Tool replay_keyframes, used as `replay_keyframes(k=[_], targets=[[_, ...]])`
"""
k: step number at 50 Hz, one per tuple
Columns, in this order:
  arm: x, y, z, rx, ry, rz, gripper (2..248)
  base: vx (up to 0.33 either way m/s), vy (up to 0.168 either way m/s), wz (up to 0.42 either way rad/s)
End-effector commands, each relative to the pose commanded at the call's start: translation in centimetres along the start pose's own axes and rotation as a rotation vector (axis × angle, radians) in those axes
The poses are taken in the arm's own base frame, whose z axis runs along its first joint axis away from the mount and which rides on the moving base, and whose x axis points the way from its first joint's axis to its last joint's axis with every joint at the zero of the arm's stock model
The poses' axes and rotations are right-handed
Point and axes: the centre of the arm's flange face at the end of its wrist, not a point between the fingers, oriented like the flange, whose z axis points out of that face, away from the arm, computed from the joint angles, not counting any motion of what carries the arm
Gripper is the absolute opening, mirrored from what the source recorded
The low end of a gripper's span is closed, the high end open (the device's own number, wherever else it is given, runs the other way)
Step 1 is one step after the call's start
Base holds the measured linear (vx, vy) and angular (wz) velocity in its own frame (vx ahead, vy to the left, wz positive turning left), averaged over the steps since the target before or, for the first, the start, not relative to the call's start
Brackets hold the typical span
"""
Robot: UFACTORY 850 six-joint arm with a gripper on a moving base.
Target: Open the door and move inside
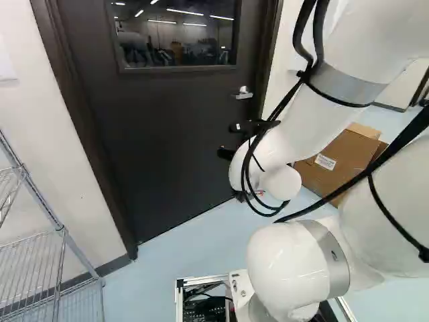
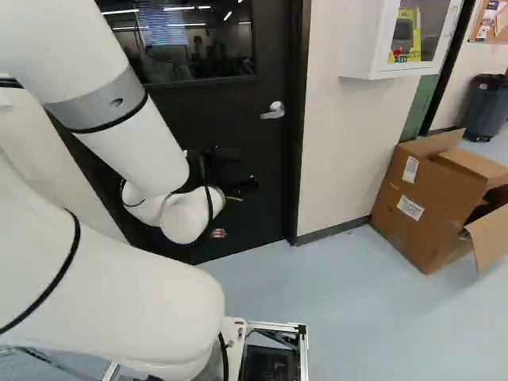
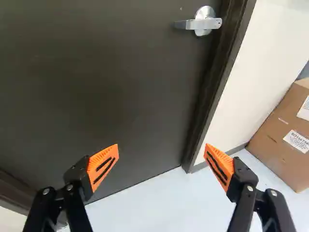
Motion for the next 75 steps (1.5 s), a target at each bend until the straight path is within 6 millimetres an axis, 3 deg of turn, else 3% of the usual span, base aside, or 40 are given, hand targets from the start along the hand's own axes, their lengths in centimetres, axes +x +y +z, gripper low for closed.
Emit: replay_keyframes(k=[61, 75], targets=[[0.1, 0.0, 0.1, 0.000, -0.001, 0.000, 247, 0.107, 0.001, -0.011], [1.3, 0.0, 0.6, 0.000, 0.027, 0.000, 247, -0.001, 0.000, 0.000]])
